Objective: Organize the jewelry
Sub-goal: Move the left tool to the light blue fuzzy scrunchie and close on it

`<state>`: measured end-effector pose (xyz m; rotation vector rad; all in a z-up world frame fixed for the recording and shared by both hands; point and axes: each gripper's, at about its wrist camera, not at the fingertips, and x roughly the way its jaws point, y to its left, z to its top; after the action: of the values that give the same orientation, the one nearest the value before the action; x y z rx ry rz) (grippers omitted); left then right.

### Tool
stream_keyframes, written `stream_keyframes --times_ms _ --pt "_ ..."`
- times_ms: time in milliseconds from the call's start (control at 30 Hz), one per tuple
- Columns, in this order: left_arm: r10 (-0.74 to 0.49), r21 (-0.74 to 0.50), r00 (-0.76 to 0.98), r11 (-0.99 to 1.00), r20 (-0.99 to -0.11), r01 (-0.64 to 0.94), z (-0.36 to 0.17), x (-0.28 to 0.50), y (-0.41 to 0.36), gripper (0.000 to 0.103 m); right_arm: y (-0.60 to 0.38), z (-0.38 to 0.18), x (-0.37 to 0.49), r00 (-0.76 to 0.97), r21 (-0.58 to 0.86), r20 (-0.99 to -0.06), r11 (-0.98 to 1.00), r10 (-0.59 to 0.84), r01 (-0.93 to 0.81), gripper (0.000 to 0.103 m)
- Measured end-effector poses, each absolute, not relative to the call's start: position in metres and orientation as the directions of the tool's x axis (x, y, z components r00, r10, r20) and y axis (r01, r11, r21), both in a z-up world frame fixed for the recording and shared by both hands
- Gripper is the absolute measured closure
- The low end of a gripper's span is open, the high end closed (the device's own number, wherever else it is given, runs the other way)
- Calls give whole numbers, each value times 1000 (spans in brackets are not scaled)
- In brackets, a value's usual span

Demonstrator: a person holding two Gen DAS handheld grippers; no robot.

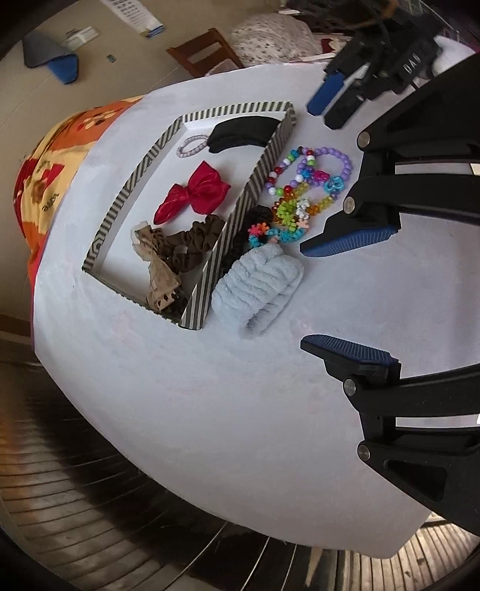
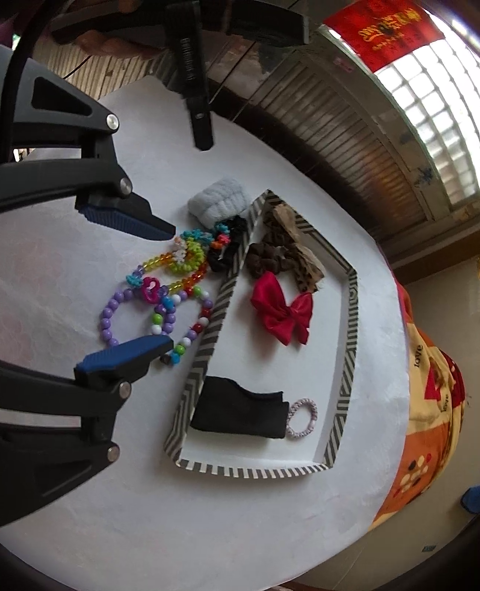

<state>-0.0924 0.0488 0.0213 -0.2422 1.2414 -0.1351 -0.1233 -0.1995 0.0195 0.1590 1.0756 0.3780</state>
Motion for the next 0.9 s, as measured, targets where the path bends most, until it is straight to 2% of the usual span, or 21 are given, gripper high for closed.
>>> stream_keyframes --times_ms 167,433,767,900 --pt "-281 -327 304 939 -910 -109 10 -80 58 67 -194 3 -122 382 307 -838 916 390 -260 47" --pt "-297 -361 285 909 -911 -207 -8 -59 61 67 -176 -25 -108 327 247 -877 914 352 -321 68" --pt "-300 -369 259 886 -918 -280 -25 -43 59 67 -153 -26 -87 295 313 -844 857 448 -409 68" --pt "-296 -364 248 881 -923 -302 -31 -39 58 67 -138 -36 -74 271 300 -854 845 445 -443 68"
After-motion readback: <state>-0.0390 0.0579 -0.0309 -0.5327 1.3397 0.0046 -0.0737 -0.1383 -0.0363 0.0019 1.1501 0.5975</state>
